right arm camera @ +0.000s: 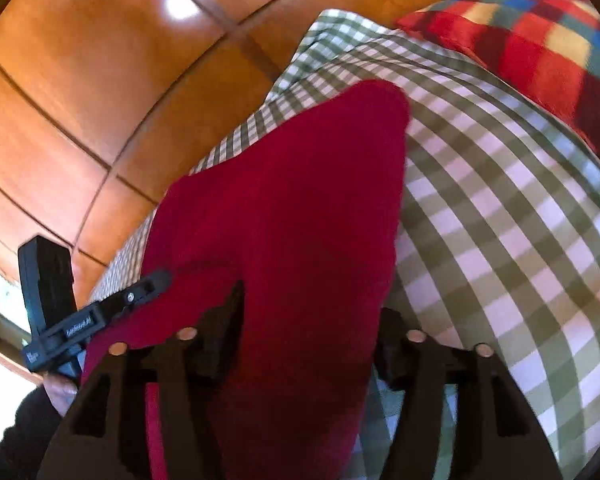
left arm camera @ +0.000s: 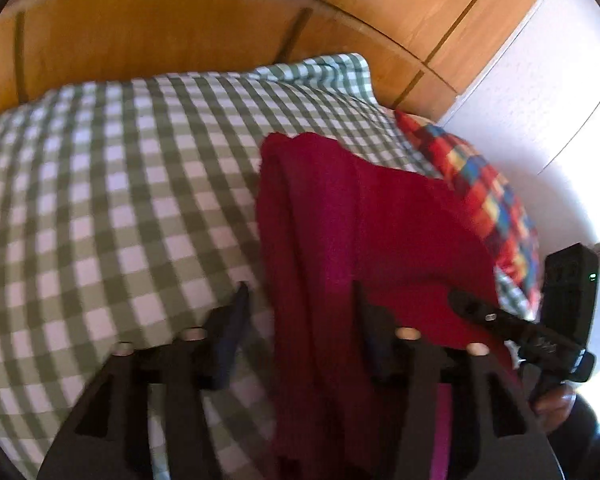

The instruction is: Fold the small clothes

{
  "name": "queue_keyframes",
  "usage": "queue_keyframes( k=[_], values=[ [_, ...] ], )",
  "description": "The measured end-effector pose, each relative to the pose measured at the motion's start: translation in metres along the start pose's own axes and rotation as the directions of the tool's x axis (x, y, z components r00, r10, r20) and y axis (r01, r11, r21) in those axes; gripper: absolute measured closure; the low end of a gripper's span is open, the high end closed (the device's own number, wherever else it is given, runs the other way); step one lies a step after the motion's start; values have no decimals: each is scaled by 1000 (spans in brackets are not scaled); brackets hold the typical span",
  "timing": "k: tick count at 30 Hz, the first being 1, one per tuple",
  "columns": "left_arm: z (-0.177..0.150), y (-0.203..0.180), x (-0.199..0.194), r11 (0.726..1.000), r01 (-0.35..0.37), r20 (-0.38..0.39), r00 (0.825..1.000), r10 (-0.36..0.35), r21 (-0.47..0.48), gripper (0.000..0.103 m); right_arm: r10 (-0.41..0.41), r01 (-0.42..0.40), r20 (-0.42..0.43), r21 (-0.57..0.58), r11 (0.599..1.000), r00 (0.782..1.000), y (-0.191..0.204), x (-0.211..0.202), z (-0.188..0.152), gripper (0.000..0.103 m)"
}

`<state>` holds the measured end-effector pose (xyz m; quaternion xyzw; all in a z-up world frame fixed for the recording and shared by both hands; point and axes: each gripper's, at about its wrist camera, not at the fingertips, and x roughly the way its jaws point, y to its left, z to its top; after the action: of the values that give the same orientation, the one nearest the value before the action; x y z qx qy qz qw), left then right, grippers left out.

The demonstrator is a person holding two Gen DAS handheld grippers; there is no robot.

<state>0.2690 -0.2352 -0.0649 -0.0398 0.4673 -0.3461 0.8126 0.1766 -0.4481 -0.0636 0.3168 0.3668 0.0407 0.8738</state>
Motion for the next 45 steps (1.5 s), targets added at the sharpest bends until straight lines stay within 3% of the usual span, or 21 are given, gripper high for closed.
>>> queue_keyframes(
  k=[2,5,10,14,15,17,20,26,29,31,34,37,39,45],
  values=[
    [0,-1,-13,1000,-20,13,1000,20,3,49,-30,31,14,-10,999,999,4,-3,0,34],
    [-17,-5,-54,997,-67,116,991,63,32,49,-95,98,49,-67,993,994,17,-24,4,34],
    [-46,-29,-104,991,-51,208,978,24,126,55,-155,183,153,-187,965,976,54,-61,-12,34],
    [-64,-37,-82,979,-125,147,984,101,160,63,-192,248,204,-302,920,960,85,-76,-45,40],
    [-67,-33,-72,979,-141,113,986,125,146,63,-206,265,205,-326,907,957,91,-75,-56,46],
    [-72,-25,-60,980,-159,90,985,149,120,63,-267,306,153,-374,876,952,95,-55,-73,51],
    [-77,-24,-56,980,-171,94,982,162,101,61,-346,392,185,-401,828,920,93,-35,-87,51],
    [-82,-38,-77,975,-216,141,968,207,51,61,-354,396,182,-344,851,917,97,-47,-84,48],
    [-93,-46,-101,973,-231,183,957,223,23,61,-338,392,216,-308,867,916,105,-65,-88,30],
    [-103,-52,-114,969,-247,201,950,240,14,55,-337,399,248,-274,875,908,111,-77,-95,16],
    [-118,-62,-128,960,-279,219,938,267,22,54,-347,415,283,-229,881,894,120,-88,-108,6],
    [-130,-69,-140,951,-308,234,927,292,33,53,-379,444,290,-206,872,879,129,-92,-120,3],
    [-138,-75,-148,946,-324,253,918,305,35,37,-396,458,292,-186,869,870,131,-93,-125,3],
    [-152,-97,-165,918,-388,314,884,347,78,23,-448,494,297,-99,864,843,130,-103,-135,3]
  ],
)
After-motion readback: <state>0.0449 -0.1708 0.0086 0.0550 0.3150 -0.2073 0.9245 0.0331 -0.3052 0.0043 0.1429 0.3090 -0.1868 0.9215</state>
